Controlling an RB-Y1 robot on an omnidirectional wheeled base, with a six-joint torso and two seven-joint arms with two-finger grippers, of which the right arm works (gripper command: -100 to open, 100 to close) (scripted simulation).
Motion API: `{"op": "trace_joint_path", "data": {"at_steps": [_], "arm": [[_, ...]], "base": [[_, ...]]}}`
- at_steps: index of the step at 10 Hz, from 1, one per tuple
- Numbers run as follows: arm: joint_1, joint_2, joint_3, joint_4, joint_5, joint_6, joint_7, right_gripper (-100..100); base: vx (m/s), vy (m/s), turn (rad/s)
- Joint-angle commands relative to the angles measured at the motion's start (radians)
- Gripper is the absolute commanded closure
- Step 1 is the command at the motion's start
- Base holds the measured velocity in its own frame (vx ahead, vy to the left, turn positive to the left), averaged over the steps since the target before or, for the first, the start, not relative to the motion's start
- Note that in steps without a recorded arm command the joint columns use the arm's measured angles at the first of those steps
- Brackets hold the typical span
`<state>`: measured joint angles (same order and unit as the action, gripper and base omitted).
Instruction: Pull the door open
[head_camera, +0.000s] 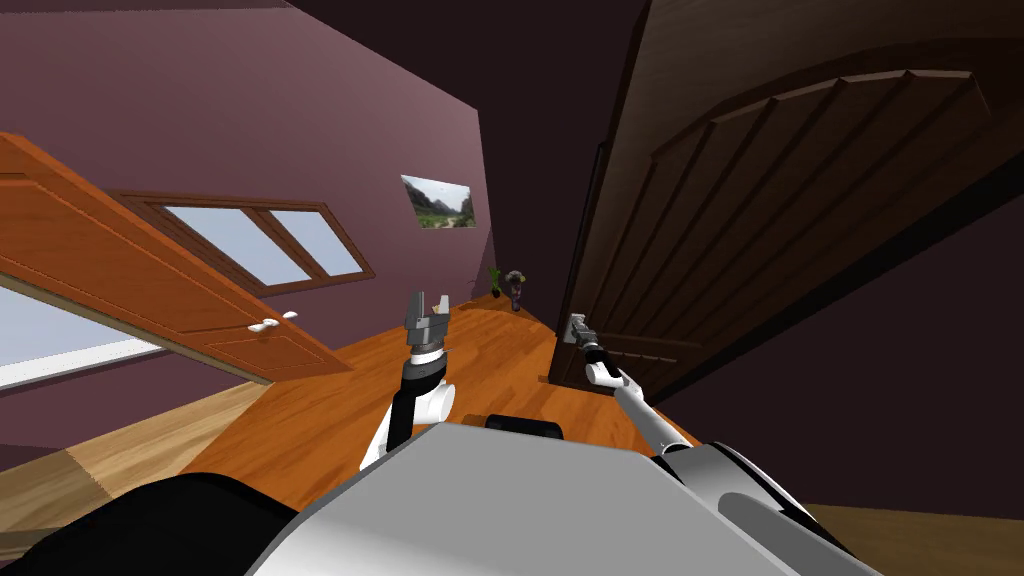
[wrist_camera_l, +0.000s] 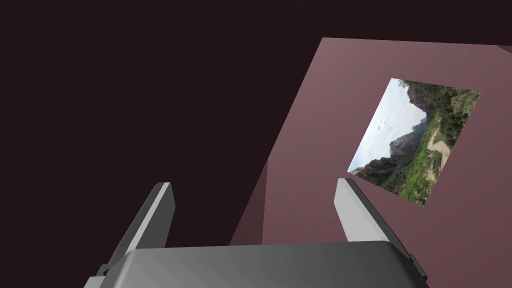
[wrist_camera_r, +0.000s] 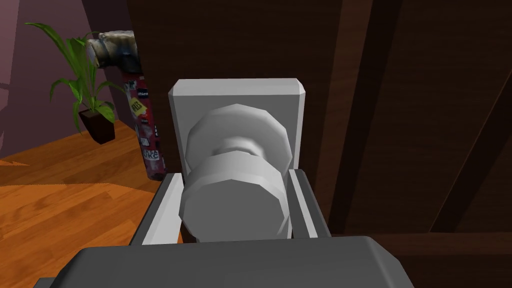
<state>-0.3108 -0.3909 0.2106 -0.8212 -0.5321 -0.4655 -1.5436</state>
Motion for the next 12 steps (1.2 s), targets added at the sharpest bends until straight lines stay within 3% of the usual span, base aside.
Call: {"op": "trace_joint_path", "data": {"at_steps": [1,3,12], "arm": [[0.001,-0.007,0.020,-0.007,0.005,-0.005,-0.018,100],[0.002,-0.009,0.022,-0.009,0.006,-0.001,-0.019,100],[0.028,-0.075,0.152,-0.071,0.038,-0.026,-0.133,100]], "base": [[-0.189,-0.086,0.075],[-0.125,-0.049,0.035],[-0.195,-0.095,0.074]]}}
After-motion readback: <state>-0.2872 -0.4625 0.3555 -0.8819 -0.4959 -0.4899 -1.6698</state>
